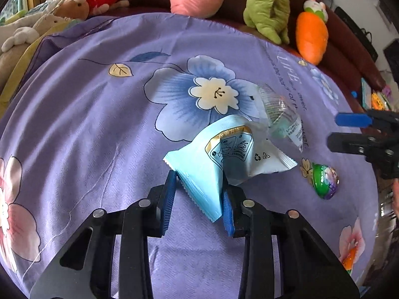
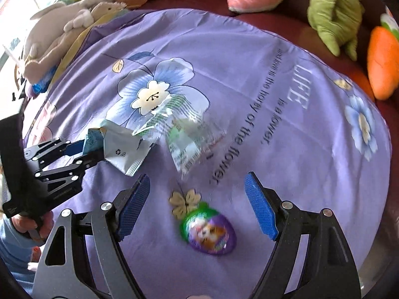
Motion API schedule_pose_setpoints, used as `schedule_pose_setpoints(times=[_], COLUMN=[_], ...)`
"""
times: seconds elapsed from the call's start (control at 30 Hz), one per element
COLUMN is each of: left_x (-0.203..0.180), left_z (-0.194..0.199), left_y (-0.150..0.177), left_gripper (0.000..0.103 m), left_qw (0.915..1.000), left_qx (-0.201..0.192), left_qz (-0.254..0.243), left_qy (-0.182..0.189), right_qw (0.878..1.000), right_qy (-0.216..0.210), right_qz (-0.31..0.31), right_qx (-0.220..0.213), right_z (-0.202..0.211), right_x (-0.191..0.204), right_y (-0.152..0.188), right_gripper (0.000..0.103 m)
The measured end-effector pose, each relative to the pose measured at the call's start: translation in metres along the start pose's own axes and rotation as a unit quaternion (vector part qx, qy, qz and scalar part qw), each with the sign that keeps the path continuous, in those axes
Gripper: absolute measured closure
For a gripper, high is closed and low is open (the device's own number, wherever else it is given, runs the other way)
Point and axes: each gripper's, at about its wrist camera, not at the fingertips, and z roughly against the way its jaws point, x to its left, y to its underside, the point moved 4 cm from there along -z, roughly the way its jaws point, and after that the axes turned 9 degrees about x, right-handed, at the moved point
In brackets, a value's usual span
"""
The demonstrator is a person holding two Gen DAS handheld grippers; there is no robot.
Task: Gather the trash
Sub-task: 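Grasp the light-blue wrapper with the left tool while the right tool grasps the clear plastic bag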
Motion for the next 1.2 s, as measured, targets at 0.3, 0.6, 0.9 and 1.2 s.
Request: schedule_pose_setpoints(times=[0.3,0.6,0.9,1.2], left_x=[0.018,0.025,0.026,0.014], left_z=[0.000,-0.003,-0.002,0.005], left_y=[-0.003,-0.003,-0.001,0.004], left_gripper=[0.069,0.069,0.069,0.069], left_qw=[0.9995,0.9987,0.9983,0.9984], left_qx=[0.002,0.002,-0.003,-0.001], left_qz=[0.026,0.043,0.050,0.045], left_qy=[0.017,0.027,0.030,0.036], right_qw=[0.998,0.993,0.996,0.999], right_qy=[0.007,0.008,-0.029,-0.034], right_qz=[0.067,0.112,0.077,0.016], right_qx=[0.001,0.022,0.028,0.009], right_z=[-0.024,-0.060,-0.064,-0.030], right_x=[0.016,0.022,0.022,0.012], right_y=[-0.035,-0.057,-0.040,-0.014], right_gripper=[0.028,0.028,0.040,0.040])
